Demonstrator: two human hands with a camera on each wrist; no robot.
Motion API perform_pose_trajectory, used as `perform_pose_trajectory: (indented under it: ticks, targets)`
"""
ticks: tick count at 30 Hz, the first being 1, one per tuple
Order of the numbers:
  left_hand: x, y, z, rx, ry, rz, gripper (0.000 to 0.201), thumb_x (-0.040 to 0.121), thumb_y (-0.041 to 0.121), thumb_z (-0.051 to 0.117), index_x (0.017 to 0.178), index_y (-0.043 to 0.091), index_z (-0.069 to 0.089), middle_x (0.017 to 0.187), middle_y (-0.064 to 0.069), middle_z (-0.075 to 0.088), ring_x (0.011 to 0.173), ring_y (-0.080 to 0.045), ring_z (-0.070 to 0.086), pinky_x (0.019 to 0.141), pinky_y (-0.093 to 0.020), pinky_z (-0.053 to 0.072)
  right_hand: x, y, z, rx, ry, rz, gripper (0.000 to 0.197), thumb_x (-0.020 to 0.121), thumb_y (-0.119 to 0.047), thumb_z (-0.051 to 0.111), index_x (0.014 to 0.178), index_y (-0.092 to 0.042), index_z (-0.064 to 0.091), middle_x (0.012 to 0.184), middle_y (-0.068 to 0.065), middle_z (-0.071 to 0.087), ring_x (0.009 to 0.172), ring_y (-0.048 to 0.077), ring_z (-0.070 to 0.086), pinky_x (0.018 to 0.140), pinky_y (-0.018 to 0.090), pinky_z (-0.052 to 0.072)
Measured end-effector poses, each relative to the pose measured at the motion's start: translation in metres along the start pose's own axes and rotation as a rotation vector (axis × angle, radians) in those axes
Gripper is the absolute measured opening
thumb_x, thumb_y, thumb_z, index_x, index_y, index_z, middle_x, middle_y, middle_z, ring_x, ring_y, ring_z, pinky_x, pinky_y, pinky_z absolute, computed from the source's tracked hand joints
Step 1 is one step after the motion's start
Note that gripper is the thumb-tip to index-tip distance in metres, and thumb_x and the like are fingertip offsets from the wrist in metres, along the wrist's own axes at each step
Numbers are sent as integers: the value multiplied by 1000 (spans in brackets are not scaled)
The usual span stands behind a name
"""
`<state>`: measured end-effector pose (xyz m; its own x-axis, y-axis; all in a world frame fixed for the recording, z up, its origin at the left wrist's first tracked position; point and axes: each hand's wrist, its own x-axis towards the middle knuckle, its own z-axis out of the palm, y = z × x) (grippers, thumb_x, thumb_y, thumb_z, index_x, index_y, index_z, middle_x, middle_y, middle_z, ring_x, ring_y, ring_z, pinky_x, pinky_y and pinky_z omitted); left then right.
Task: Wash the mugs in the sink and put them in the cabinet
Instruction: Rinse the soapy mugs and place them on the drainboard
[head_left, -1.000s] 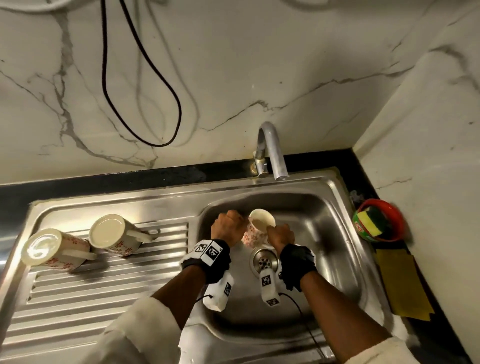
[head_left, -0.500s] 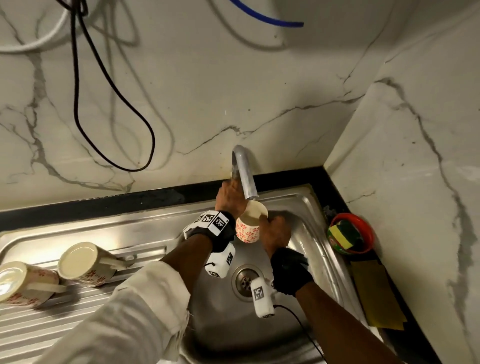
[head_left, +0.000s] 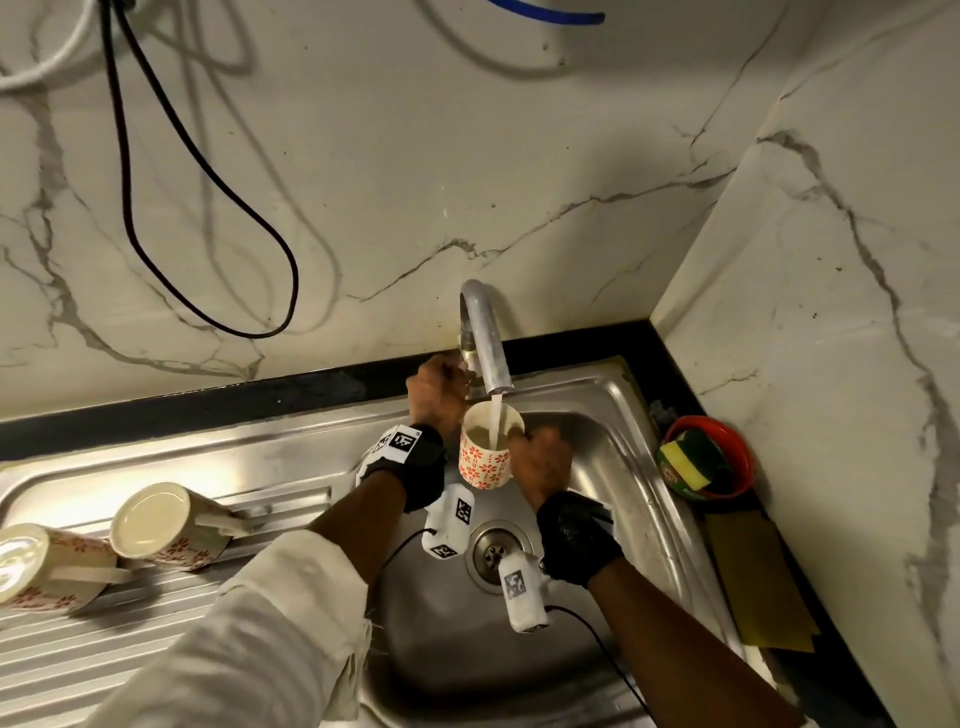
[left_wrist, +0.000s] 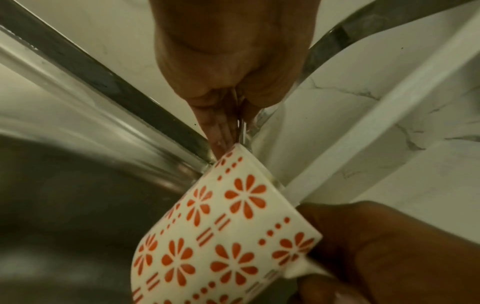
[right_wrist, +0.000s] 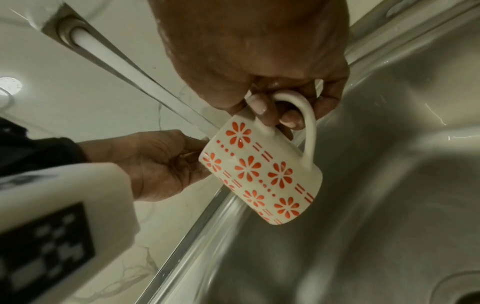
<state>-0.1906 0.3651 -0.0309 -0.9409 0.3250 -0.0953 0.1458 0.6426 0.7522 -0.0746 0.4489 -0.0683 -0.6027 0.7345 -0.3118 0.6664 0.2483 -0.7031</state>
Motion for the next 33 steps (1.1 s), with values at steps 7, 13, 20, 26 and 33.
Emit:
perform_pose_trajectory:
  ticks: [7,13,20,26,33]
  targets:
    - [-30,-34,12,-189,-33,-253,57,97,62,35,99,12,64,95,-10,70,86,-27,67,83,-46,56,8,14,-12,-34,-152,8,30,87,-26,59,91,1,70,93,15,73,85,30,69,74,41,58]
    - [-61,-42,-2,-165,-83,-318,75,98,65,19,109,8,66,104,-10,65,94,-21,57,88,-34,36,15,9,-17,92,-329,53,22,85,-21,65,90,0,72,90,16,73,74,21,67,65,34,53]
    - [-75,-29,-11,-57,-245,-172,110,75,88,0,130,12,59,109,-20,67,103,-33,63,97,-41,43,8,3,-21,46,-331,-6,22,89,-21,63,73,-6,69,83,16,72,80,30,70,70,39,57]
    - [-79,-13,-9,-102,-267,-194,95,86,75,5,133,11,57,121,-22,63,115,-32,57,106,-47,37,8,11,-16,1,-304,-21,22,90,-30,63,89,-10,73,90,8,74,84,22,70,78,41,59]
    - [-71,-9,-1,-182,-331,-210,104,77,81,0,138,16,53,118,-20,66,110,-32,62,102,-41,38,14,25,-18,225,-235,153,19,88,-20,66,72,-9,64,87,17,71,82,32,69,75,45,57]
